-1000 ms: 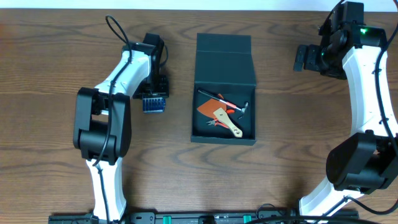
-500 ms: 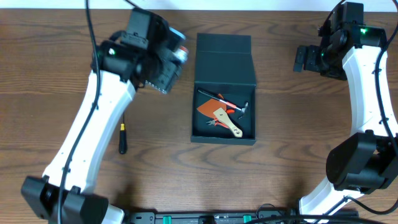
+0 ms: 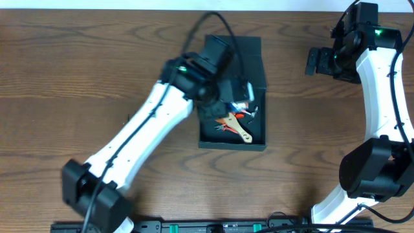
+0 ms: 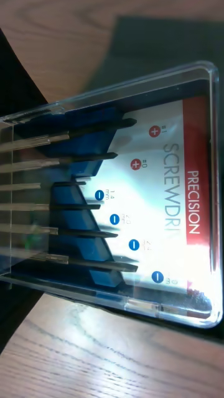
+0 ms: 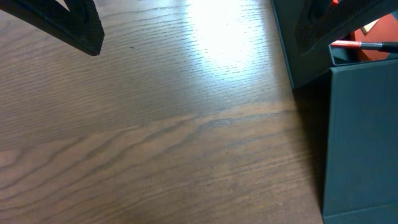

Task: Pack container
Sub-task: 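Carry the case over the black box and release it inside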

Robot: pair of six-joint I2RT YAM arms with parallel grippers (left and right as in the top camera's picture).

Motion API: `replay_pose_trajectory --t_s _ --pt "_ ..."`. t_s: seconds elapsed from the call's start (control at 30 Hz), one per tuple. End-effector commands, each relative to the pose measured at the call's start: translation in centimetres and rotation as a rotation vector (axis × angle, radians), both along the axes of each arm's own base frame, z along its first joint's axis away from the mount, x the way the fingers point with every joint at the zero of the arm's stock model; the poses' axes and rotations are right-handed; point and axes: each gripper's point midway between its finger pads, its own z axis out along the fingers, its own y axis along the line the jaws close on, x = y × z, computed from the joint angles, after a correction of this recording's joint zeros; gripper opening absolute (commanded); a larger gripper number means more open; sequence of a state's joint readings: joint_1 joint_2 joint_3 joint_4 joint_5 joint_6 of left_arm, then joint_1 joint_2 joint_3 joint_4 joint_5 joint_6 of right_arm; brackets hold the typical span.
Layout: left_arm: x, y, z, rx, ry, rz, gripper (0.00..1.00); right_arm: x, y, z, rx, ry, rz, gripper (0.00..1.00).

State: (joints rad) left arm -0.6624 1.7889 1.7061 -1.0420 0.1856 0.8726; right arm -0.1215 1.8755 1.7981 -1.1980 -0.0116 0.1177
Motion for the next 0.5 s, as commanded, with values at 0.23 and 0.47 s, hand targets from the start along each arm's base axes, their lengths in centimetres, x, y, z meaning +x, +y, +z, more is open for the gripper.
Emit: replay_pose_trajectory --t_s 0.23,0.47 --pt "-0.4 -1.6 -8.6 0.129 0.157 -0.089 0.06 -0.2 0.0 -0.5 0.004 0.018 0.017 0.99" --pt "-0.6 -1.4 -11.5 0.173 0.215 -0.089 0.06 -0.2 0.0 -0.5 0.001 0.02 0.026 0.99"
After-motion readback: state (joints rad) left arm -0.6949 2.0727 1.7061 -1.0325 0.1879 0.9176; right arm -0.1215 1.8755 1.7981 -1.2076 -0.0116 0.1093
